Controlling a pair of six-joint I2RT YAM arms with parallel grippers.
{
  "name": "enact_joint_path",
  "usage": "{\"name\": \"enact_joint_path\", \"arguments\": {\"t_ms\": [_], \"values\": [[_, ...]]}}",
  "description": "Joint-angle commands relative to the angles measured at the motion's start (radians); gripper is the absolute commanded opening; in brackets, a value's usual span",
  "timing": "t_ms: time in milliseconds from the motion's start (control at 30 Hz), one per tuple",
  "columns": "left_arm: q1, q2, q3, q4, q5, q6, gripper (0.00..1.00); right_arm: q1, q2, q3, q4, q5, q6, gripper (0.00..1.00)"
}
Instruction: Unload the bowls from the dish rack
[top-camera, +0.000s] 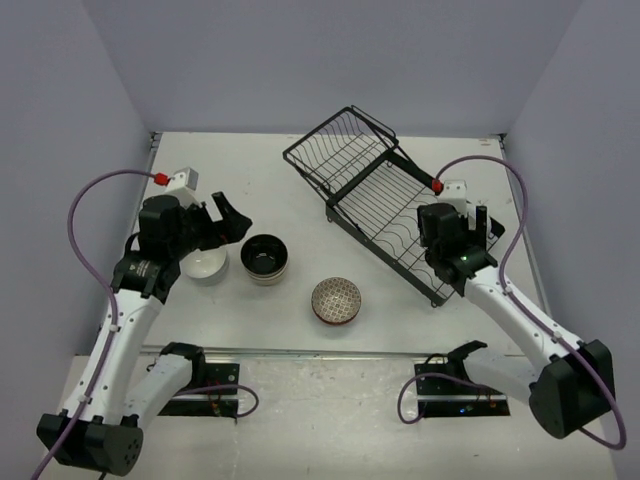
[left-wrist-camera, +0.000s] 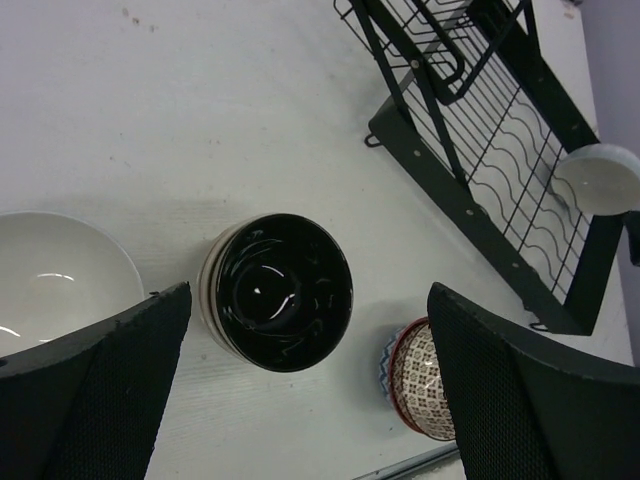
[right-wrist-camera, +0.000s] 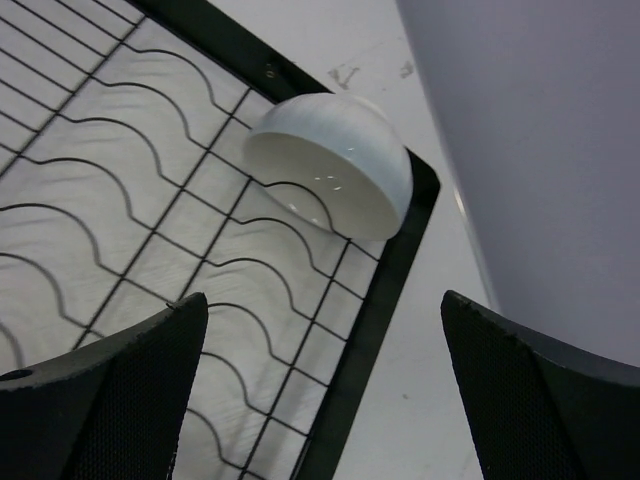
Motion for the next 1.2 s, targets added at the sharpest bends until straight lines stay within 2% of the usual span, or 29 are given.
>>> {"name": "enact_joint_path", "arguments": {"t_ms": [0, 133, 233, 300, 433, 533, 567, 933, 1167], "values": [[-0.033, -0.024, -0.034, 0.027, -0.049, 0.084, 1.00, -0.031, 0.075, -0.017, 0.128, 0.177, -0.218, 0.99], [-0.149, -0.039, -0.080, 0.062, -0.106, 0.102, 1.00, -0.085, 0.160, 0.018, 0.157, 0.204, -0.299, 0.99], [-0.182, -0.036, -0.097, 0.079, -0.081, 0.104, 1.00, -0.090, 0.206, 0.060, 0.130, 0.245, -0.310, 0.99], [-0.184, -0.033, -0.096, 0.082, -0.057, 0.105, 1.00, -0.091, 0.191, 0.049, 0.139, 0.225, -0.339, 0.99], [-0.196, -0.054, -0.085, 0.081, -0.065, 0.114, 1.00, -0.155, 0.188, 0.018, 0.300, 0.185, -0.489, 0.96], [-0.205, -0.070, -0.087, 0.071, -0.082, 0.117, 1.00, -0.202, 0.209, 0.005, 0.430, 0.119, -0.581, 0.90], [-0.208, -0.073, -0.090, 0.070, -0.089, 0.120, 1.00, -0.205, 0.221, 0.003, 0.447, 0.115, -0.592, 0.86], [-0.220, -0.057, -0.128, 0.091, -0.137, 0.134, 1.00, -0.212, 0.335, 0.015, 0.504, 0.052, -0.620, 0.82], [-0.220, -0.065, -0.134, 0.091, -0.152, 0.137, 1.00, -0.228, 0.433, -0.021, 0.659, 0.003, -0.767, 0.84]]}}
